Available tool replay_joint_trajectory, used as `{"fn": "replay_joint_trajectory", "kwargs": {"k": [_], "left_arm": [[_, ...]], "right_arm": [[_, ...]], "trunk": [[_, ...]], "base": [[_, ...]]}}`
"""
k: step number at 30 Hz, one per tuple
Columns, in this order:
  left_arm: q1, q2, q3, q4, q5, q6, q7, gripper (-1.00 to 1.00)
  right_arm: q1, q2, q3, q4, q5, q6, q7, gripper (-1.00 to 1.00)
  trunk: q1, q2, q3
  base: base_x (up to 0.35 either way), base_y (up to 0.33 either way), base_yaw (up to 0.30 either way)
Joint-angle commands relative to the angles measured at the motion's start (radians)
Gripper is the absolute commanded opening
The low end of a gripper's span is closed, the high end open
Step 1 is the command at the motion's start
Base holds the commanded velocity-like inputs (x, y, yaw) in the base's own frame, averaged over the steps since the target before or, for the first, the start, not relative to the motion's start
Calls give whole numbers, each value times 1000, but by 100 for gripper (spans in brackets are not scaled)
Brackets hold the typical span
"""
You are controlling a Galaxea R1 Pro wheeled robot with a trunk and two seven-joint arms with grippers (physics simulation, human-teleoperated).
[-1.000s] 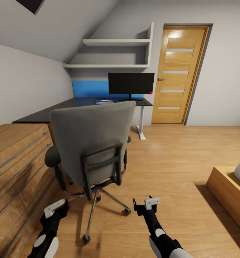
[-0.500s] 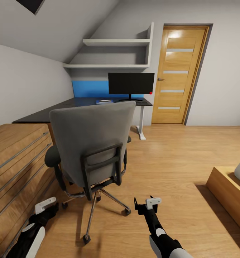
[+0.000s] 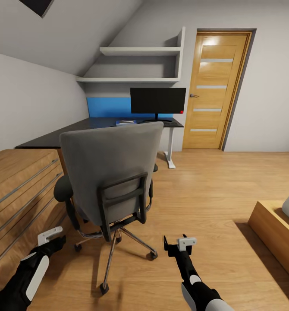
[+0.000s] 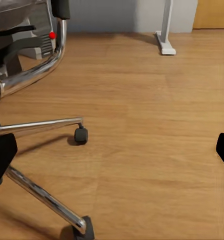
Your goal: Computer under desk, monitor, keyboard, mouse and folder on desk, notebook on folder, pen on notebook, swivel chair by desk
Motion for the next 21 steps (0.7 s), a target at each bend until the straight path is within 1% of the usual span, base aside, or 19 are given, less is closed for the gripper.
{"fn": "replay_joint_trajectory", "kwargs": {"k": [1, 3, 4, 6, 10, 15, 17, 21], "left_arm": [[0, -1, 5, 0, 11, 4, 6, 100], [-1, -4, 11, 2, 11, 4, 7, 100], [-1, -4, 12, 3, 11, 3, 7, 100], [-1, -7, 14, 3, 10, 1, 8, 100], [-1, -9, 15, 4, 9, -12, 7, 100], [-1, -10, 15, 4, 9, -20, 8, 100], [-1, -11, 15, 4, 9, -21, 8, 100], [-1, -11, 15, 6, 9, -22, 9, 100]], "right_arm": [[0, -6, -7, 1, 10, -4, -3, 100], [2, -30, -6, 0, 7, -6, -2, 100], [2, -37, -6, 0, 6, -7, -2, 100], [4, -60, -6, 4, 4, -18, -2, 100], [7, -75, -7, 11, 4, -44, -2, 100], [11, -97, -7, 13, 3, -61, -2, 100], [10, -101, -7, 14, 3, -62, -2, 100], [11, -104, -7, 15, 3, -64, -2, 100]], "trunk": [[0, 0, -1], [0, 0, -1], [0, 0, -1], [0, 0, -1], [0, 0, -1], [0, 0, -1], [0, 0, -1], [0, 0, -1]], "base": [[0, 0, 0], [41, 0, 0], [114, 0, 0], [218, 0, 0], [262, 0, 0], [73, 0, 0], [82, 0, 0], [224, 0, 0]]}}
